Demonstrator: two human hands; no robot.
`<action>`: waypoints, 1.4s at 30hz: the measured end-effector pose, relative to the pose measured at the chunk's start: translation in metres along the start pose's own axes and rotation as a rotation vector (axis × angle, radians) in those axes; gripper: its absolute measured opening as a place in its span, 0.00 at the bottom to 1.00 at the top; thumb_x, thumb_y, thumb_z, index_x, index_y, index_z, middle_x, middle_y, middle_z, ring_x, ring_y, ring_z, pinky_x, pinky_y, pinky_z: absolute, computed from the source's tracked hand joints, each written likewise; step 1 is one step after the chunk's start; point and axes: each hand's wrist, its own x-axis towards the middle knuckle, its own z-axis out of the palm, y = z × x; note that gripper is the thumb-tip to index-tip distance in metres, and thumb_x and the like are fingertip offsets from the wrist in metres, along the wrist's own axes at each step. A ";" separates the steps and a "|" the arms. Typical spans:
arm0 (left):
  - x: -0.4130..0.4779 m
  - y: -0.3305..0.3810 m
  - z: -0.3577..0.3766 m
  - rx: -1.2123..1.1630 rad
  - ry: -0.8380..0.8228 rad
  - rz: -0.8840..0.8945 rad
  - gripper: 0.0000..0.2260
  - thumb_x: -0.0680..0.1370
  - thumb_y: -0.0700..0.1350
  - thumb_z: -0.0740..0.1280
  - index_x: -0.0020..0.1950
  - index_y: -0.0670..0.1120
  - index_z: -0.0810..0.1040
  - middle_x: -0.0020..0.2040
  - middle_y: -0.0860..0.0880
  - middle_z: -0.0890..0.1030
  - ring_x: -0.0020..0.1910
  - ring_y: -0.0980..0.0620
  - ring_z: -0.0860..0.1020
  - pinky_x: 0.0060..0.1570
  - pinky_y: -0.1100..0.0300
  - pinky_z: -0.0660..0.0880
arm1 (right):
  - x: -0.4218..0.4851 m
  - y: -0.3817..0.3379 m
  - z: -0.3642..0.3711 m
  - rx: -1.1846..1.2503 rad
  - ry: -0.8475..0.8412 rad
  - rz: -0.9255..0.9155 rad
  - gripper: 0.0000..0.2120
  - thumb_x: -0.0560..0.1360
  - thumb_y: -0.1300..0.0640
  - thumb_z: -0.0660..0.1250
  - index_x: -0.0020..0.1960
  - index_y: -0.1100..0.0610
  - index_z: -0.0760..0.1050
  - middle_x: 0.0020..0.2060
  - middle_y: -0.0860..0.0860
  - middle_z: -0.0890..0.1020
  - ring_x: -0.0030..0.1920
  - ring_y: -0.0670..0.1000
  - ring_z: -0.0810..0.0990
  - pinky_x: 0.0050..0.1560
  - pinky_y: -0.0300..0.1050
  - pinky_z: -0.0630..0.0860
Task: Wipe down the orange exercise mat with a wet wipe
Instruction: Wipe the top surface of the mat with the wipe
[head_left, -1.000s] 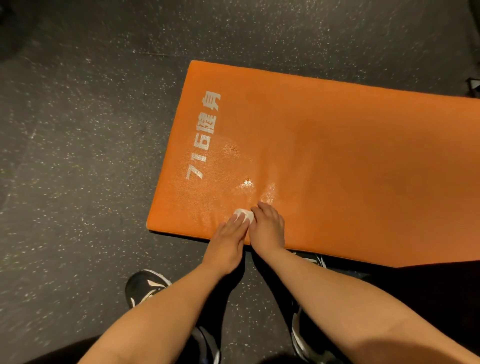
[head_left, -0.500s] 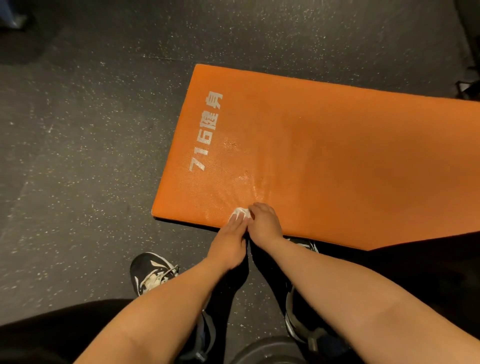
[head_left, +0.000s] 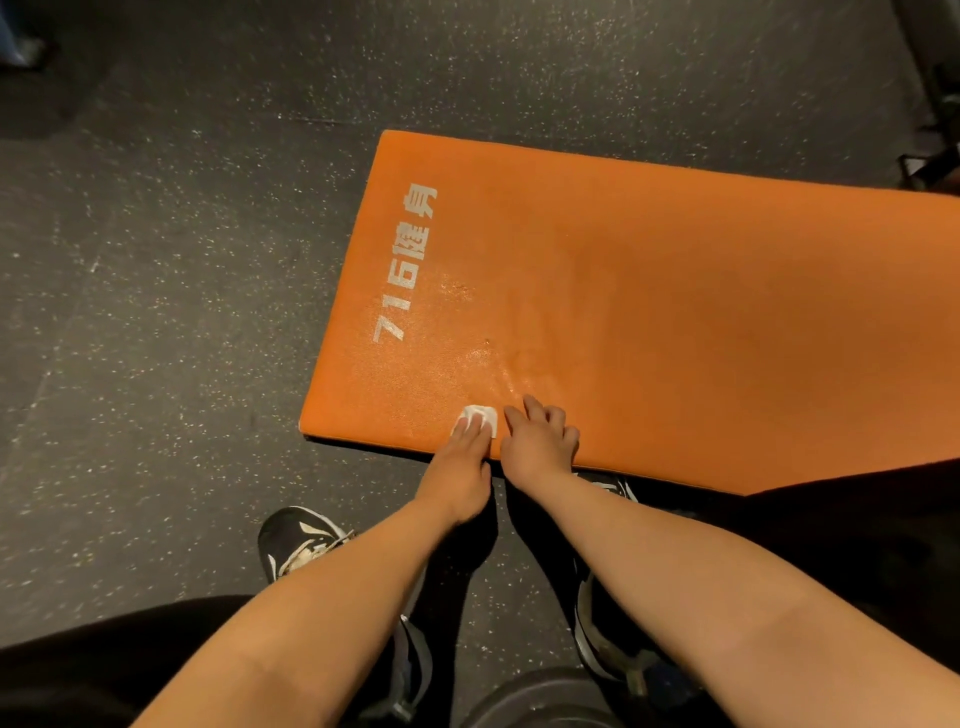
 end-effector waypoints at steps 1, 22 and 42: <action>0.003 -0.004 -0.004 0.024 0.000 0.018 0.27 0.84 0.42 0.55 0.82 0.44 0.50 0.83 0.46 0.48 0.81 0.47 0.44 0.79 0.53 0.44 | 0.002 0.000 0.001 0.007 0.006 -0.004 0.25 0.81 0.55 0.57 0.78 0.45 0.63 0.81 0.50 0.55 0.76 0.56 0.54 0.69 0.55 0.56; 0.090 -0.033 -0.052 0.084 0.183 -0.294 0.25 0.85 0.48 0.51 0.82 0.47 0.51 0.83 0.48 0.46 0.81 0.47 0.43 0.78 0.44 0.46 | 0.073 -0.005 -0.002 0.093 0.139 -0.076 0.24 0.84 0.56 0.56 0.79 0.50 0.63 0.81 0.50 0.59 0.81 0.51 0.52 0.76 0.52 0.52; 0.104 0.007 -0.038 0.110 -0.068 0.015 0.24 0.86 0.50 0.48 0.83 0.51 0.49 0.83 0.53 0.46 0.81 0.52 0.41 0.77 0.45 0.39 | 0.084 0.001 -0.002 0.402 0.154 0.069 0.24 0.84 0.59 0.53 0.80 0.55 0.62 0.80 0.50 0.61 0.79 0.49 0.57 0.76 0.41 0.52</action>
